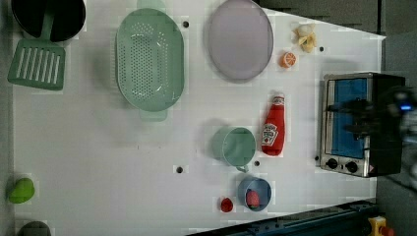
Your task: Pick ketchup from plate and place it on table.
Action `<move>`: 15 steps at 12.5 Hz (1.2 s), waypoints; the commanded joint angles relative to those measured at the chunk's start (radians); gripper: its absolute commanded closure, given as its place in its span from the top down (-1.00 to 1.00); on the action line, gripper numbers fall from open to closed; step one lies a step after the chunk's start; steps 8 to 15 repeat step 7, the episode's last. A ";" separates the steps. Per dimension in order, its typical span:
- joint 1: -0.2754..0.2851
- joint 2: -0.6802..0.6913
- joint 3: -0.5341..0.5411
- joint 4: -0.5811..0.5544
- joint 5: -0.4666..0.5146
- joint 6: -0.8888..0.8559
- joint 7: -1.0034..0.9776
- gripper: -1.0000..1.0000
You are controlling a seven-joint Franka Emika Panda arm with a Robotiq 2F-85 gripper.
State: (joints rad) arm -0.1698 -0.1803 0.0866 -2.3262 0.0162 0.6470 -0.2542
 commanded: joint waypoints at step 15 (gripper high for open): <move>0.006 -0.115 0.020 0.299 -0.002 -0.521 0.251 1.00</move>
